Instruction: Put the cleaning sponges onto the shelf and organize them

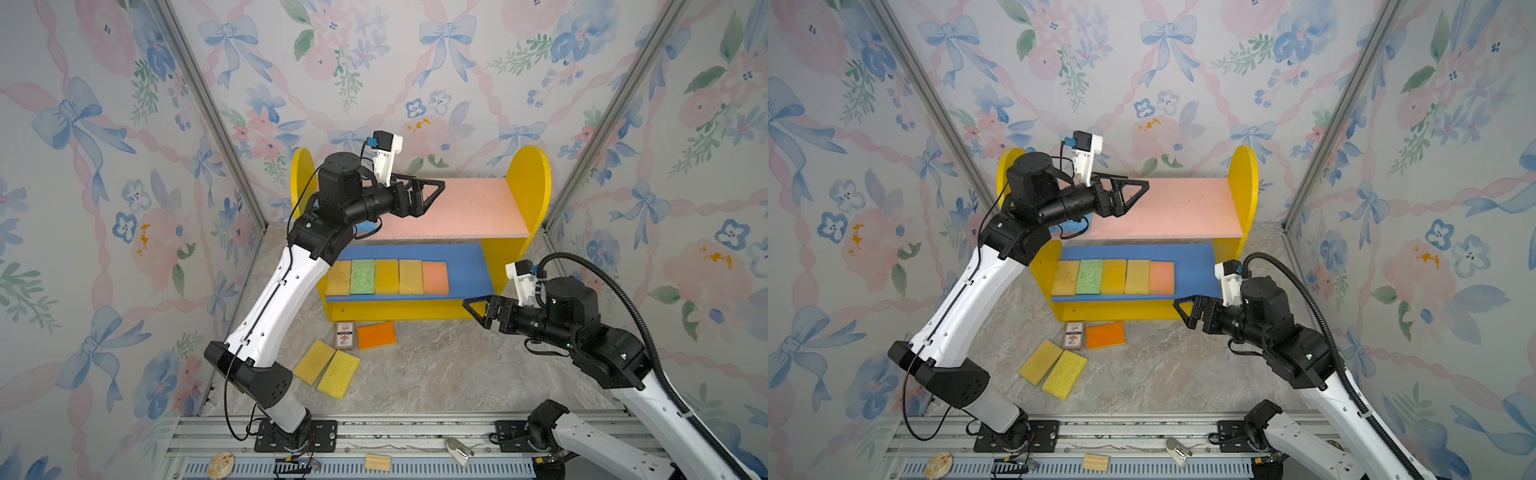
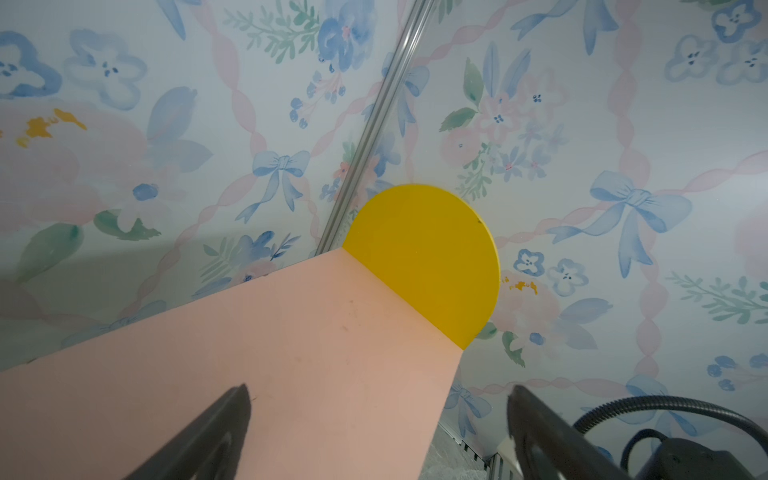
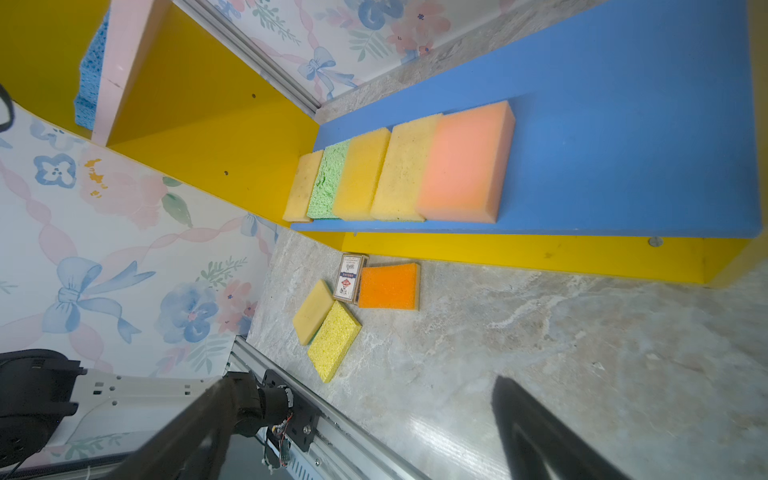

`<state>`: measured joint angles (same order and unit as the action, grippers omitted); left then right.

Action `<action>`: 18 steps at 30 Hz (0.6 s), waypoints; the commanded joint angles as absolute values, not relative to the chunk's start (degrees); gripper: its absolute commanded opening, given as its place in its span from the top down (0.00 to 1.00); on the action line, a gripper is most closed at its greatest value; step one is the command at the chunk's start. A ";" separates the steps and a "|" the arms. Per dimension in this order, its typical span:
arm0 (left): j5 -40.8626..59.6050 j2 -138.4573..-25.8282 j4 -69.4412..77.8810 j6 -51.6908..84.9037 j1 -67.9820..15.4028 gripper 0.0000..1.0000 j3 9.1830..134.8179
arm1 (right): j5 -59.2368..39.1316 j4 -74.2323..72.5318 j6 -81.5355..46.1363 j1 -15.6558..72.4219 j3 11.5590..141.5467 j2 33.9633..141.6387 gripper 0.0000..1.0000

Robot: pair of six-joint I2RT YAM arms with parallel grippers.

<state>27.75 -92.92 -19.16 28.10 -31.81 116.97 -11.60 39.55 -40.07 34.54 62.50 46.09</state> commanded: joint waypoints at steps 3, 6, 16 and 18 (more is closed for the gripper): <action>29.75 -86.82 -19.12 28.41 -36.91 0.02 110.64 | -10.49 41.04 -39.26 34.10 62.58 43.94 0.03; 27.60 -78.95 -19.15 27.70 -41.81 0.02 98.24 | -9.93 43.23 -38.42 34.10 62.84 43.05 0.03; 16.05 -51.02 -19.71 36.42 -44.91 0.02 50.28 | -11.73 40.53 -44.71 35.46 51.06 36.93 0.02; 12.12 -47.94 -20.07 39.01 -44.91 0.02 44.13 | -11.35 34.37 -49.70 38.50 45.40 35.59 0.00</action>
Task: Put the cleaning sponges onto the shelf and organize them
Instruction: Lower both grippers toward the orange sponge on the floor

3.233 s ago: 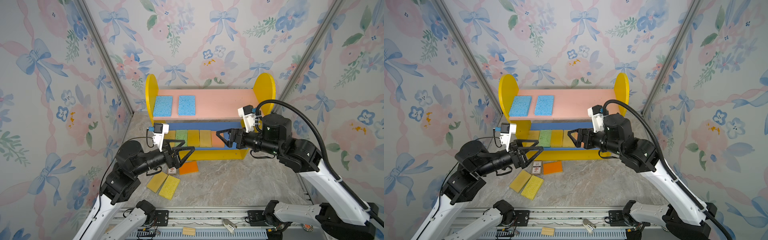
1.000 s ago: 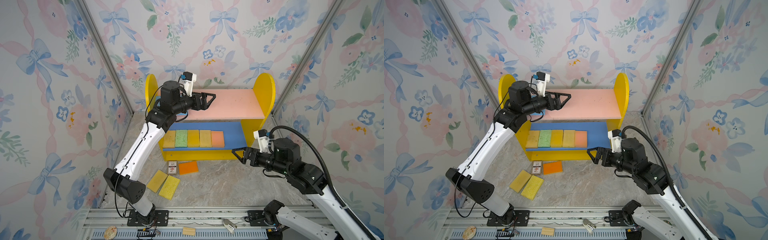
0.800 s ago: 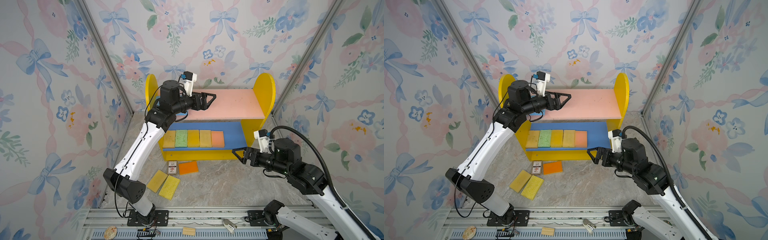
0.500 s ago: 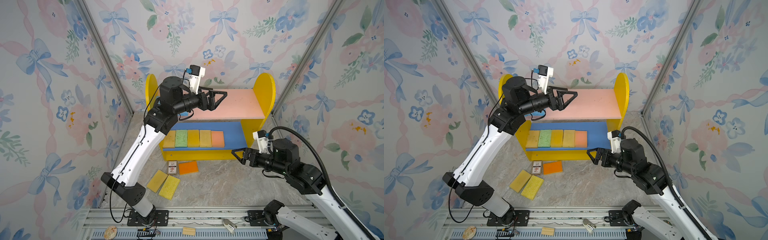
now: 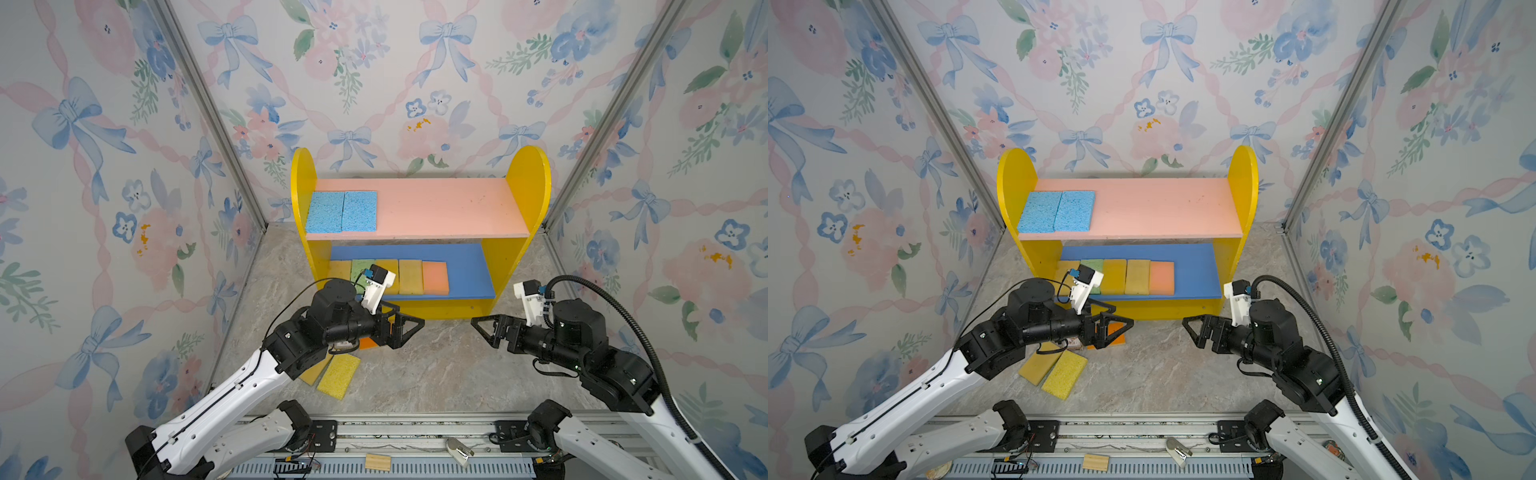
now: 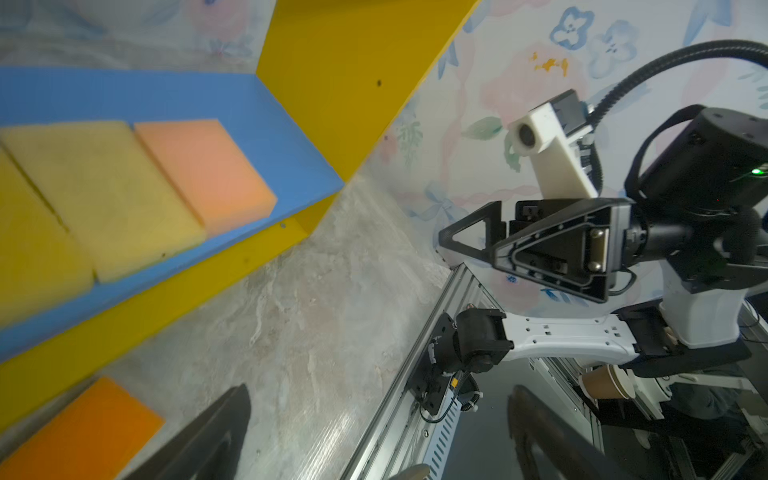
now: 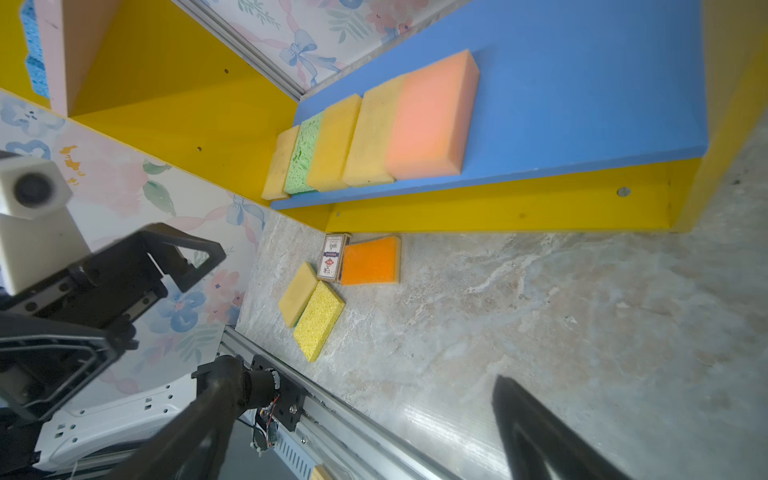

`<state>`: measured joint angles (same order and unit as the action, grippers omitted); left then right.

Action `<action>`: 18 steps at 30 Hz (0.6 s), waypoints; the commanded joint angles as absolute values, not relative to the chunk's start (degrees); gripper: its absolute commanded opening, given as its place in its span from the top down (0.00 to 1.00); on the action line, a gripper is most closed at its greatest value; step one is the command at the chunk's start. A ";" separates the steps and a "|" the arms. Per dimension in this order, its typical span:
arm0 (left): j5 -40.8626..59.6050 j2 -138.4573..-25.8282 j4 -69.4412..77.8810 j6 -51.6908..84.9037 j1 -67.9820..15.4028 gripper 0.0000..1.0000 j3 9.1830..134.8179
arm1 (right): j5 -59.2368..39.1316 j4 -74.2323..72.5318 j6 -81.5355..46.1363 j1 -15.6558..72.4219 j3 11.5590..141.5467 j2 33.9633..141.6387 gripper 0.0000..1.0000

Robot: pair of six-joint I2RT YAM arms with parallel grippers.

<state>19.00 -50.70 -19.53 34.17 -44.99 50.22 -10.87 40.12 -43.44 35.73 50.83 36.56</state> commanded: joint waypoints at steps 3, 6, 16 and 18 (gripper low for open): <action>7.10 -44.17 -20.56 43.27 -44.53 0.02 37.05 | -3.37 25.61 -57.02 47.58 37.82 34.97 0.02; 4.28 -42.06 -21.73 45.82 -43.62 0.02 33.26 | 10.53 19.70 -62.32 59.55 33.73 37.32 0.02; 5.03 -30.74 -25.94 48.59 -33.84 0.02 28.43 | 19.03 -8.56 -77.15 69.69 31.29 65.60 0.13; 6.75 -30.05 -26.64 48.09 -32.02 0.02 27.98 | 19.24 -14.71 -80.95 70.20 31.87 72.22 0.15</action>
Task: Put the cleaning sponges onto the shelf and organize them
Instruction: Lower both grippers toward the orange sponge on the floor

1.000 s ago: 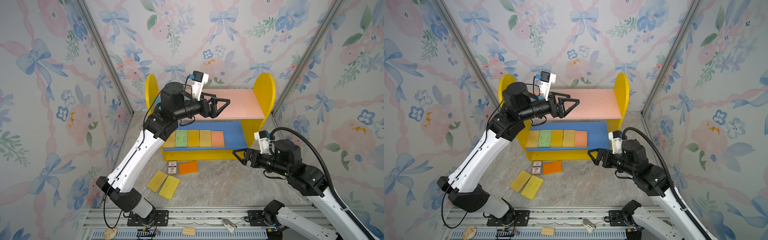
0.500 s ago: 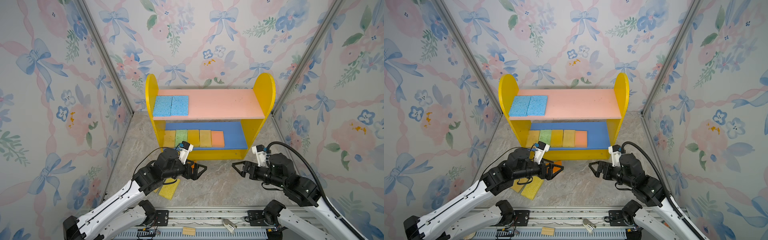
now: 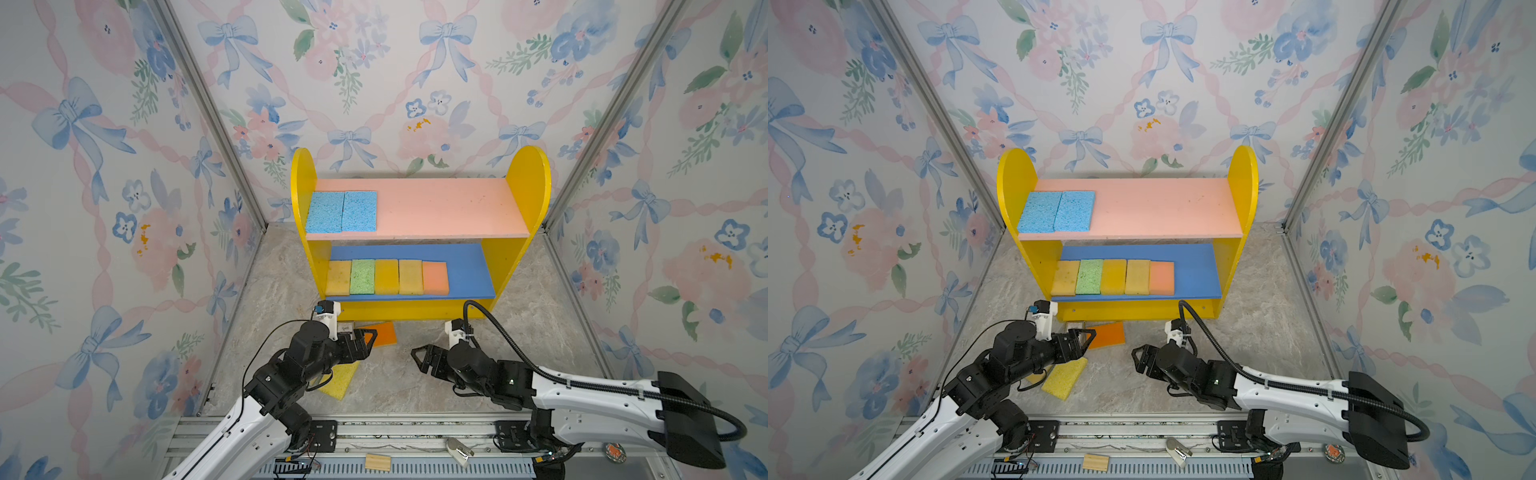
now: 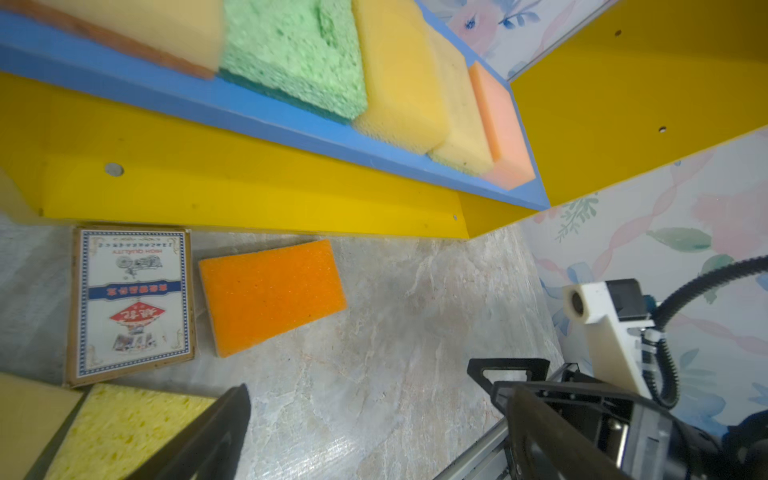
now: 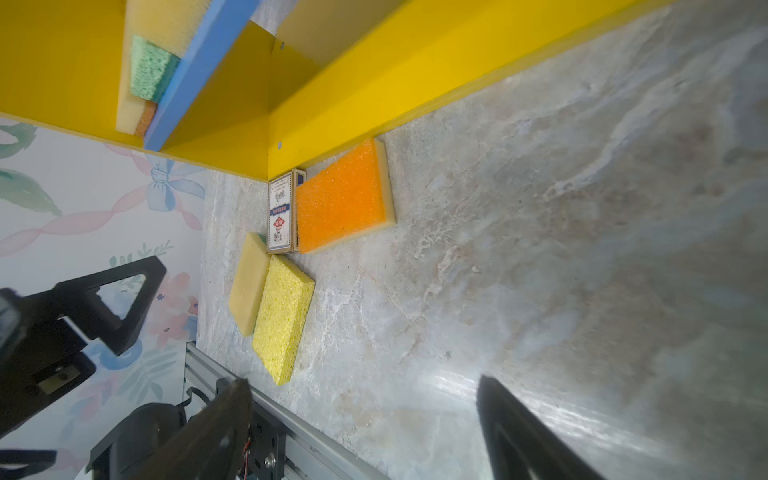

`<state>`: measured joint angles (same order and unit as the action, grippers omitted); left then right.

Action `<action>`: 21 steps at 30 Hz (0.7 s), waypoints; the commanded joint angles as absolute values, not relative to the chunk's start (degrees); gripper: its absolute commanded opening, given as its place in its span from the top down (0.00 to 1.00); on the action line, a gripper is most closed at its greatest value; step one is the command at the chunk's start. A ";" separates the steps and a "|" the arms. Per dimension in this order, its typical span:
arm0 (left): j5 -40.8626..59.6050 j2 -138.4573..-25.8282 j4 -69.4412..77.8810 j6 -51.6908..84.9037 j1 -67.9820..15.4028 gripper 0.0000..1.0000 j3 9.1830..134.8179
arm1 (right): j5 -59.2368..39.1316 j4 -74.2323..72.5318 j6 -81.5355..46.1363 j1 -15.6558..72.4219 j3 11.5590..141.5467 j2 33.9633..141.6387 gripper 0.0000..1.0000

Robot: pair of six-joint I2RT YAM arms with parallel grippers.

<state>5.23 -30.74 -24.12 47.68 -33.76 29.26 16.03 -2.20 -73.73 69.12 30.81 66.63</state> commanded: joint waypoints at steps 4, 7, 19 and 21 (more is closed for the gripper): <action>8.01 -29.41 -26.76 47.89 -31.62 0.02 27.78 | 19.11 -25.09 -87.35 70.31 33.49 82.69 0.22; 7.71 -28.82 -26.81 47.82 -31.39 0.02 27.91 | 18.02 -30.13 -91.18 70.17 35.85 90.35 0.25; 8.20 -27.47 -27.04 47.38 -31.03 0.02 28.08 | 15.36 -33.89 -104.17 69.37 43.50 108.76 0.36; 8.30 -27.38 -26.98 47.29 -30.81 0.02 28.25 | 15.32 -30.41 -105.40 69.02 45.20 109.48 0.37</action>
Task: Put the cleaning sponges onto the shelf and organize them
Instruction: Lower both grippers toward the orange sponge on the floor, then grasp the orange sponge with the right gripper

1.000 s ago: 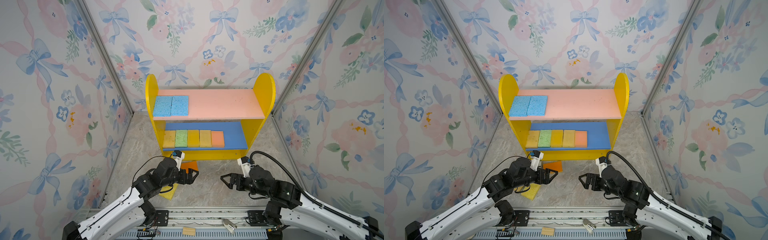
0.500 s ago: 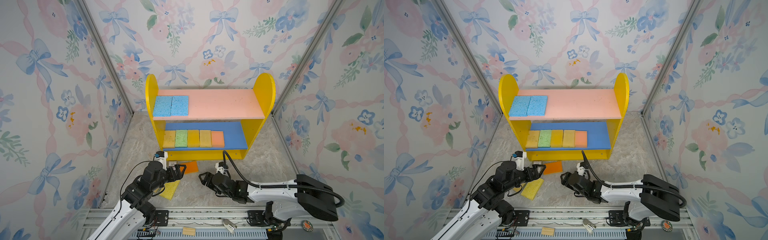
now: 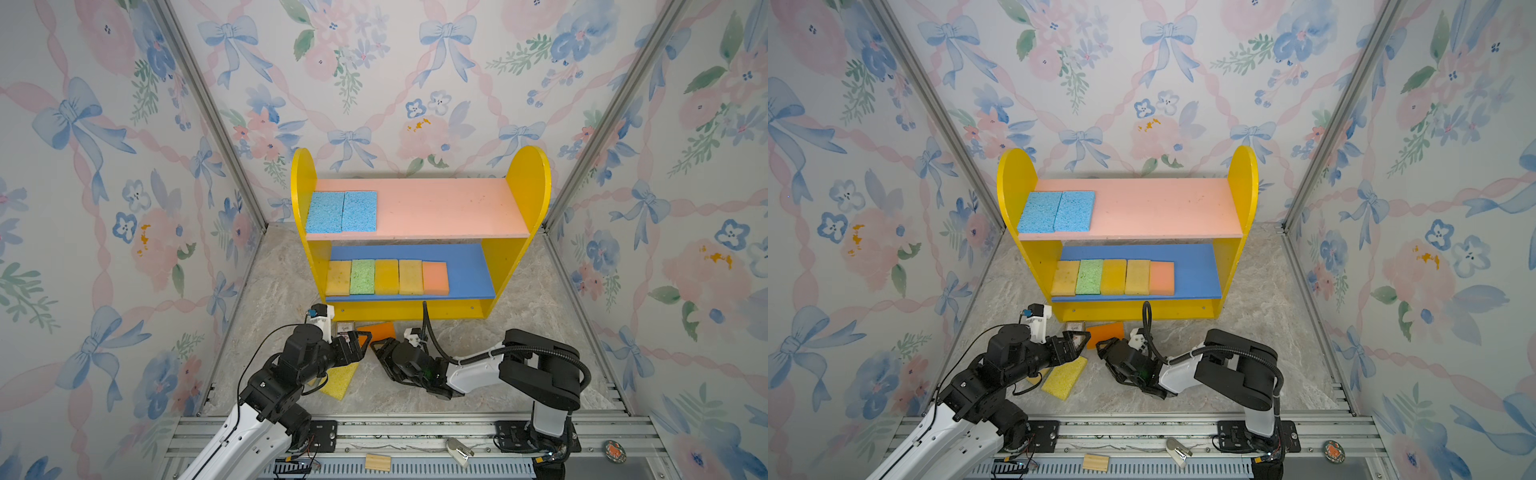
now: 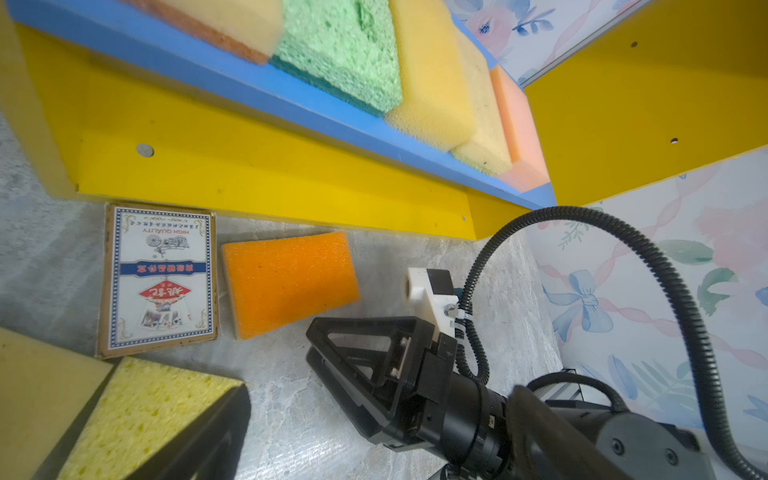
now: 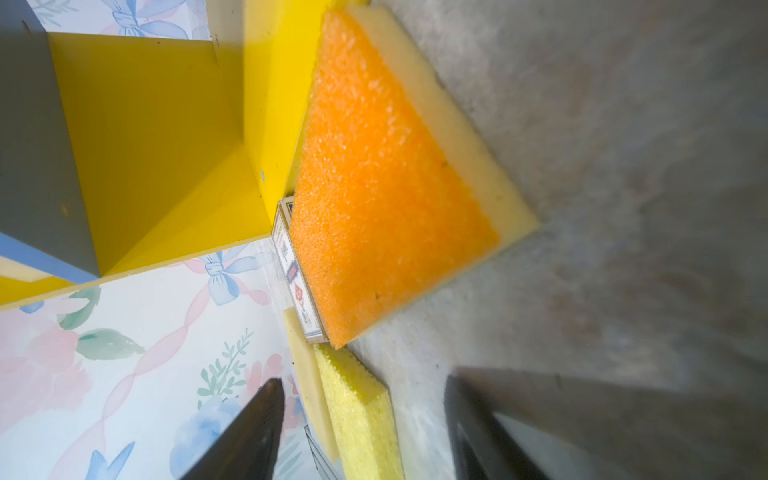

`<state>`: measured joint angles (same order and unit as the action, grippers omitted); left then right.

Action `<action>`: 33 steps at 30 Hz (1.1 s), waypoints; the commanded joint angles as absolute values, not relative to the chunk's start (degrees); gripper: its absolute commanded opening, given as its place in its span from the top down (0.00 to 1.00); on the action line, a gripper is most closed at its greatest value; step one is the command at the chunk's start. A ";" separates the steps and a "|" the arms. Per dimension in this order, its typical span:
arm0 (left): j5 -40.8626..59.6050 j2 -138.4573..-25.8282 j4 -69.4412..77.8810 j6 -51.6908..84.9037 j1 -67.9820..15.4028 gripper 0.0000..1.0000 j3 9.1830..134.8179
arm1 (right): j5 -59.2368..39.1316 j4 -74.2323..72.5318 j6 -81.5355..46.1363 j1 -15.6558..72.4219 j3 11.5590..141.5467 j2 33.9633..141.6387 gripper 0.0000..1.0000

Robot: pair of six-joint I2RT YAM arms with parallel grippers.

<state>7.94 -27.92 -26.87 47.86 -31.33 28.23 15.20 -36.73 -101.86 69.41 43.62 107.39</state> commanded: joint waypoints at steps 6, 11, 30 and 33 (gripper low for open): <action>8.80 -27.23 -26.98 46.94 -30.68 0.02 28.33 | 15.79 -26.00 -107.98 67.47 48.11 111.81 0.42; 9.29 -27.24 -26.98 46.58 -30.51 0.02 28.43 | 17.17 -26.53 -108.01 66.37 48.85 113.26 0.46; 11.53 -27.50 -26.89 45.63 -29.95 0.02 28.74 | 15.15 -25.89 -104.47 65.46 47.69 109.33 0.92; 12.75 -28.00 -26.85 45.45 -29.85 0.02 28.63 | 11.09 -22.20 -102.04 65.22 46.38 105.39 0.93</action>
